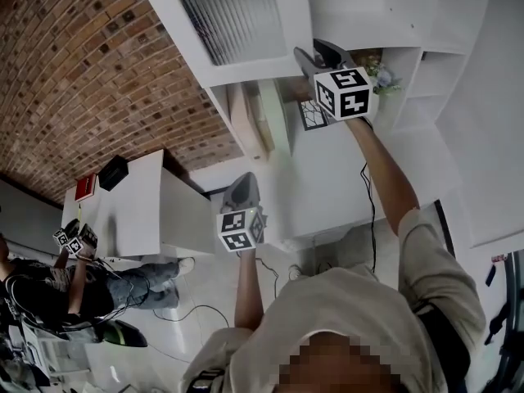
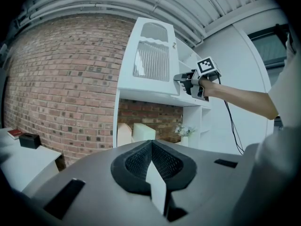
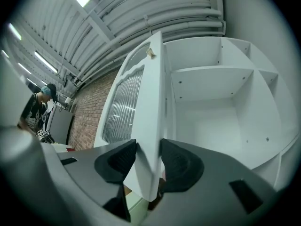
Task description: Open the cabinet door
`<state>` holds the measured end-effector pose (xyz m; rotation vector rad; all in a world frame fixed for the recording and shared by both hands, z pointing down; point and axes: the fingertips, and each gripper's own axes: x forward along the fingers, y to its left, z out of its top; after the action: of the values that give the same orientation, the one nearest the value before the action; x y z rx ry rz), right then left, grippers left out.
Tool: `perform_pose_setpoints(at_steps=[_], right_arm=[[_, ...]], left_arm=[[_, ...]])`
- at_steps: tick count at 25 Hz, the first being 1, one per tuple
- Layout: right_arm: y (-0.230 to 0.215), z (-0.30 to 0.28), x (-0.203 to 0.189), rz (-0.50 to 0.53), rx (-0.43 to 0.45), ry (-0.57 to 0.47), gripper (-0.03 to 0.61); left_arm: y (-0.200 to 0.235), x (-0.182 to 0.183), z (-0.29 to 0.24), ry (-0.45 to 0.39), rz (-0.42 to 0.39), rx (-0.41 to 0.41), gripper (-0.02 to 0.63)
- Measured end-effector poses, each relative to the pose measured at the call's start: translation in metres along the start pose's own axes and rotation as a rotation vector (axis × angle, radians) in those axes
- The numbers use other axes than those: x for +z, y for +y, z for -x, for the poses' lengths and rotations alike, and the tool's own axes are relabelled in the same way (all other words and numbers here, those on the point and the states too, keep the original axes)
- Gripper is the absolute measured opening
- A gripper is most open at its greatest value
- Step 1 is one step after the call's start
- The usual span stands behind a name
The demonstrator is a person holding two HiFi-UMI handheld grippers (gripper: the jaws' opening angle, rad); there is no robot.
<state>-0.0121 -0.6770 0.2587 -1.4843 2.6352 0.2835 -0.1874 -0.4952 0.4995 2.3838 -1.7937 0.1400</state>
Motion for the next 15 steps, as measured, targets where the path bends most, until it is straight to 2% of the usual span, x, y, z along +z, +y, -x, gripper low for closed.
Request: perform_pose_setpoints(at_steps=[7, 15], right_arm=[[0.012, 0.024, 0.005, 0.002, 0.020, -0.015, 0.153], [0.039, 0.051, 0.010, 0.017, -0.015, -0.015, 0.137]], left_arm=[[-0.012, -0.021, 0.023, 0.005, 0.026, 0.033, 0.026], [-0.007, -0.019, 0.056, -0.018, 0.017, 0.018, 0.026]])
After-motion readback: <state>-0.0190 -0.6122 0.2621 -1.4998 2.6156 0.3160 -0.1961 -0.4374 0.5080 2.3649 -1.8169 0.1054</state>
